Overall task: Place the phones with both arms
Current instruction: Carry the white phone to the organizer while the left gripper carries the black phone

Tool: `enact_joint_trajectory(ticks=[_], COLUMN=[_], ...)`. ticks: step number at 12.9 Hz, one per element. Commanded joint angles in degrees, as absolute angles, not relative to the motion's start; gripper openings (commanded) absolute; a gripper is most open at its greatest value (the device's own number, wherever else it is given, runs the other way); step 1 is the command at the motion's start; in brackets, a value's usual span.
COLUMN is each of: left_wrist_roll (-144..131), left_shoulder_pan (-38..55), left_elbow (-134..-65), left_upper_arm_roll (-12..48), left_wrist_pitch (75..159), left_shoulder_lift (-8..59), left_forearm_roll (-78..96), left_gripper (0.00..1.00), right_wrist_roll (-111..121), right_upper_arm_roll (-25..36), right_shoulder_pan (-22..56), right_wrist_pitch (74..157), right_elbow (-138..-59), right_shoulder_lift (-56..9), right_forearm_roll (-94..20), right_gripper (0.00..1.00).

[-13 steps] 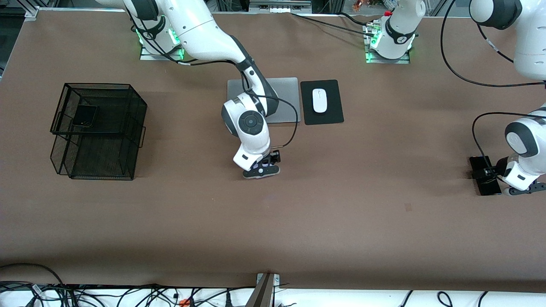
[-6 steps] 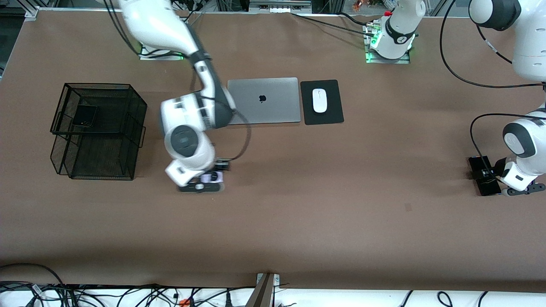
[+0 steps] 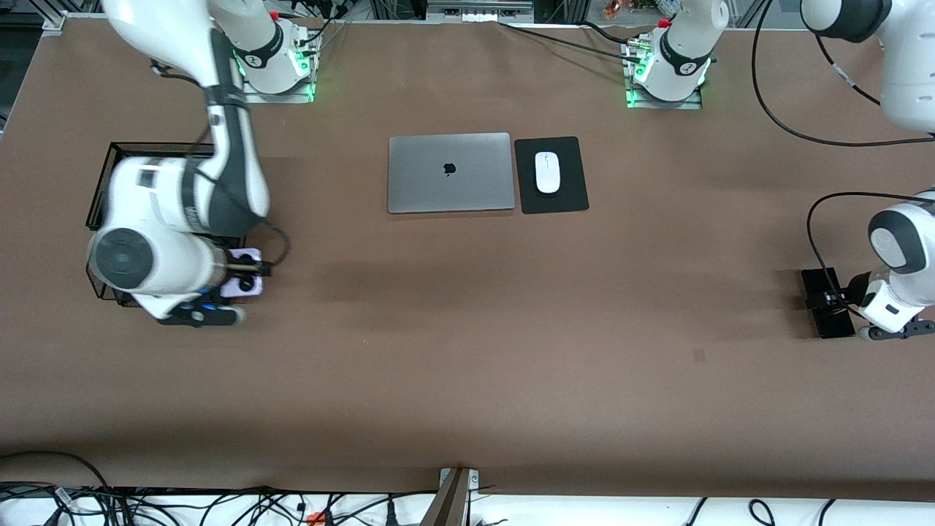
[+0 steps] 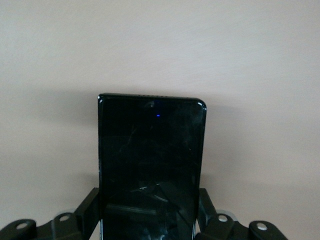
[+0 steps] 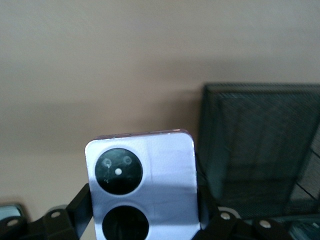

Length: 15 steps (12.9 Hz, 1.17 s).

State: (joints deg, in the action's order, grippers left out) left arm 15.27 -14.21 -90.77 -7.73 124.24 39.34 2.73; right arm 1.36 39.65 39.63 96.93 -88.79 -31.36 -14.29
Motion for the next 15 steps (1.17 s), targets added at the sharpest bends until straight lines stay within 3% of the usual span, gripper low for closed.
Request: enact_joint_trajectory(ticks=[1, 3, 7, 9, 13, 14, 15], left_wrist_roll=[14.68, 10.05, -7.42, -14.56, -29.77, -31.71, -33.12], left_shoulder_pan=[-8.02, -5.2, 0.33, 7.61, 18.34, 20.89, 23.09], left_elbow=[-85.1, -80.97, -77.7, -76.56, -66.55, -66.53, -66.62], left_upper_arm_roll=[-7.91, -4.5, 4.47, 4.92, 4.92, 4.92, 4.92], left_wrist_pitch=[113.32, 108.39, 106.17, 106.78, 109.15, 111.68, 114.23], left_shoulder_lift=[35.07, 34.19, 34.27, 35.15, 41.74, 42.36, 43.49], left_forearm_roll=[2.55, 4.03, 7.21, 7.21, 7.21, 7.29, 7.29], left_gripper=[0.13, 0.13, 0.13, 0.12, 0.07, 0.06, 0.03], right_wrist_roll=[3.43, 3.6, 3.78, 3.95, 6.59, 6.5, 6.5], right_upper_arm_roll=[42.96, 46.91, 50.45, 51.15, 51.94, 51.86, 51.86], right_shoulder_pan=[40.96, 40.87, 40.87, 40.87, 40.87, 40.87, 40.87], right_wrist_pitch=[96.51, 93.97, 91.23, 93.68, 102.56, 102.66, 102.57], right_elbow=[-104.11, -109.14, -114.68, -118.72, -122.08, -122.17, -122.08], right_shoulder_lift=[-16.92, -13.19, -13.36, -13.45, -14.94, -15.03, -15.03], right_forearm_roll=[-13.89, -12.05, -10.64, -9.94, -9.49, -9.49, -9.58], right_gripper=[0.36, 0.36, 0.36, 0.36, 0.38, 0.52, 0.85])
